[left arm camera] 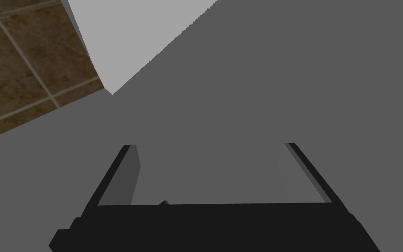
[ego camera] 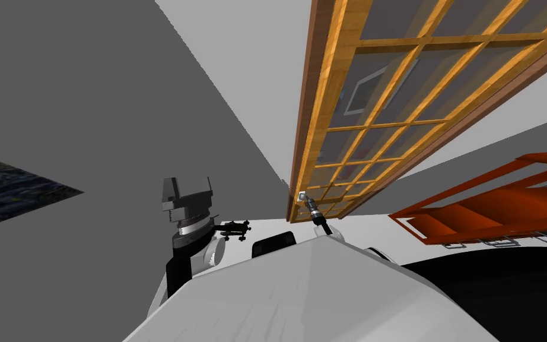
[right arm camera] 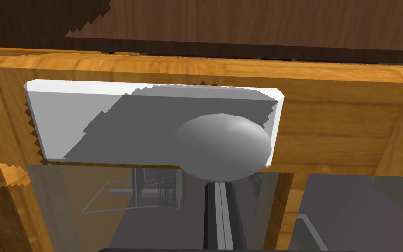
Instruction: Pull the door open
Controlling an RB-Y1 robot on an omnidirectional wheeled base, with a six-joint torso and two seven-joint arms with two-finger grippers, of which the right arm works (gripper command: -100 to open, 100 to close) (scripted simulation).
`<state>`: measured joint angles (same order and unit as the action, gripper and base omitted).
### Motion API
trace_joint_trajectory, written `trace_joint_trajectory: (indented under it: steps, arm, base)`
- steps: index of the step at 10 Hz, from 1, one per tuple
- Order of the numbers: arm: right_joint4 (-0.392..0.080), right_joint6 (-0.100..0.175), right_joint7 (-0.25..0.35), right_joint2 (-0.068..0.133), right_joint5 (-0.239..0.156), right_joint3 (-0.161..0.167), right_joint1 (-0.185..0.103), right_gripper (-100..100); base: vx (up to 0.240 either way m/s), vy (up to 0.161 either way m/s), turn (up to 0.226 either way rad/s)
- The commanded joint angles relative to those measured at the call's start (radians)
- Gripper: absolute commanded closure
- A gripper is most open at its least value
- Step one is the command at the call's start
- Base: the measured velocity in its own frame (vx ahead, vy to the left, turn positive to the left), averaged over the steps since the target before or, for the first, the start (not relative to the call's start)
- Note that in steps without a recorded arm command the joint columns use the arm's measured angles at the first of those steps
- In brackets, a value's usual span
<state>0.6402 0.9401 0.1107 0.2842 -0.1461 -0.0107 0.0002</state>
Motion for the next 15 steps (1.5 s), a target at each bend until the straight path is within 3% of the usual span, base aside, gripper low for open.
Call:
trace_joint_trajectory:
  steps: [1, 6, 7, 9, 10, 12, 15]
  arm:
    - [0.004, -0.002, 0.038, -0.003, -0.018, 0.005, 0.001, -100]
    - [0.021, -0.008, 0.169, -0.014, -0.091, 0.023, 0.004, -100]
    - [0.021, -0.008, 0.181, -0.014, -0.091, 0.023, 0.004, -100]
    - [0.031, -0.011, 0.244, -0.021, -0.131, 0.033, 0.005, -100]
    - [0.031, -0.011, 0.256, -0.021, -0.131, 0.033, 0.005, -100]
    - [0.041, -0.015, 0.32, -0.028, -0.177, 0.045, 0.007, -100]
    - [0.047, -0.017, 0.377, -0.032, -0.201, 0.051, 0.008, -100]
  base:
    - [-0.043, -0.027, 0.032]
    - [-0.057, -0.001, 0.086]
    - [-0.038, -0.005, 0.018]
    - [-0.045, -0.018, 0.087]
    - [-0.049, -0.015, 0.038]
    - [-0.057, -0.01, 0.083]
    - [-0.058, -0.019, 0.054]
